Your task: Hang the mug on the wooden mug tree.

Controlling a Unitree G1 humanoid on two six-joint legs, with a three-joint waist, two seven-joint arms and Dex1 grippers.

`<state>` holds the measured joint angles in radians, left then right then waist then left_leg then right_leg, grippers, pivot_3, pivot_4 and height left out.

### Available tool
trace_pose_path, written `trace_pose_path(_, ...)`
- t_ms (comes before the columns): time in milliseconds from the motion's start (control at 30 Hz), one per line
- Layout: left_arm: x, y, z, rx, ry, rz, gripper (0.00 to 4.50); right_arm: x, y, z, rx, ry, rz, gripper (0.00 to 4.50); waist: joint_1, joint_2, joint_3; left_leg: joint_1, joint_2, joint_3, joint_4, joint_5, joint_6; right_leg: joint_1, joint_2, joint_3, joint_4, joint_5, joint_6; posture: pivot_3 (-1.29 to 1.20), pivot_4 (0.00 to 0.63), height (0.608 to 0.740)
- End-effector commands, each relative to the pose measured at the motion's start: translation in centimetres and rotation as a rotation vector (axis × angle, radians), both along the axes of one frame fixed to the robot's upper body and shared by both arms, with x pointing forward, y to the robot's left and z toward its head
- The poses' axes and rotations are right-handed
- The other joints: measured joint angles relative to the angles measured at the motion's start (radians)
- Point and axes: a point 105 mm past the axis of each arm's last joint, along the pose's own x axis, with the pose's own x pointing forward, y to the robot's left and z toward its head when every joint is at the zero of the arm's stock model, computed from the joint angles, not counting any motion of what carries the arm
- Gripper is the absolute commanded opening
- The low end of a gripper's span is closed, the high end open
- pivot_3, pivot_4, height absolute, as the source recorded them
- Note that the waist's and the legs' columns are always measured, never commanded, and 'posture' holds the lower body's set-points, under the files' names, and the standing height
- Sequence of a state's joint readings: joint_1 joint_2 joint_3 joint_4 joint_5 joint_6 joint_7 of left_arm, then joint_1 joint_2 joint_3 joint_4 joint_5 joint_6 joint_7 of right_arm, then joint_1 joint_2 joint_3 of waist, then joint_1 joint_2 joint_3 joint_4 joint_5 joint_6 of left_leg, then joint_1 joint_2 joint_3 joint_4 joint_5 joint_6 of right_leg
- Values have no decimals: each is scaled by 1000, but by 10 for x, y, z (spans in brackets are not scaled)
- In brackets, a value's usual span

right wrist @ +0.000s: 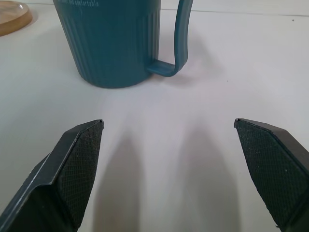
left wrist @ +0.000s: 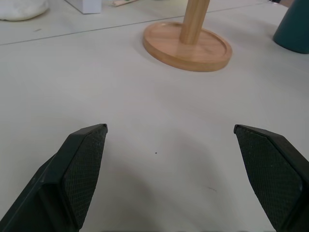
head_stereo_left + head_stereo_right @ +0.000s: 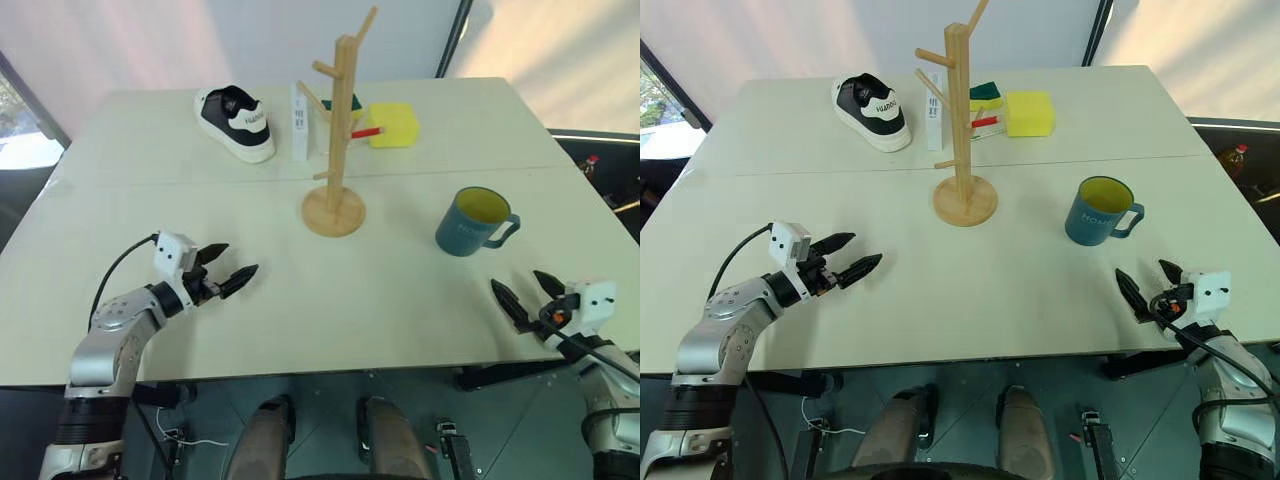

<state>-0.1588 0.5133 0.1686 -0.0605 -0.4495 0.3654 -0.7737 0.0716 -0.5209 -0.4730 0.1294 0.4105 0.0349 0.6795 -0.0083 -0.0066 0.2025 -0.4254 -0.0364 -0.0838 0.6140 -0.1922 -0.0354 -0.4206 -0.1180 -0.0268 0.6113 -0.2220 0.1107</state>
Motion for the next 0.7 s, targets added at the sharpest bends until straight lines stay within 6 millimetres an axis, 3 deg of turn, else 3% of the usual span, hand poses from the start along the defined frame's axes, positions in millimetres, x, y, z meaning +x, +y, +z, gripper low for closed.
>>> trace_pose_path(33, 0, 1, 14, -9, -53, 1, 4500, 2, 2, 8, -17, -34, 10, 4496, 0, 0, 0, 0, 0, 0, 0, 0, 0, 0, 0, 0, 0, 0, 0, 0, 150, 740)
trace_pose_path(333, -3, -13, 12, -27, -34, -43, 4500, 2, -3, 8, -27, -26, -56, 4496, 0, 0, 0, 0, 0, 0, 0, 0, 0, 0, 0, 0, 1, 1, -1, 0, 150, 740)
trace_pose_path(533, -21, -57, 29, -91, -129, -247, 4500, 7, -3, 14, -50, -62, -115, 4496, 1, 0, 0, 0, 0, 0, 0, 0, 0, 0, 0, 0, 1, 2, -3, 0, 150, 740)
trace_pose_path(700, -44, -97, 28, -48, -118, -463, 4500, 21, 2, 22, -26, -118, -156, 4496, -3, 0, 0, 1, 0, 1, 1, 0, 0, 0, 0, 1, 1, 2, -3, 0, 150, 740)
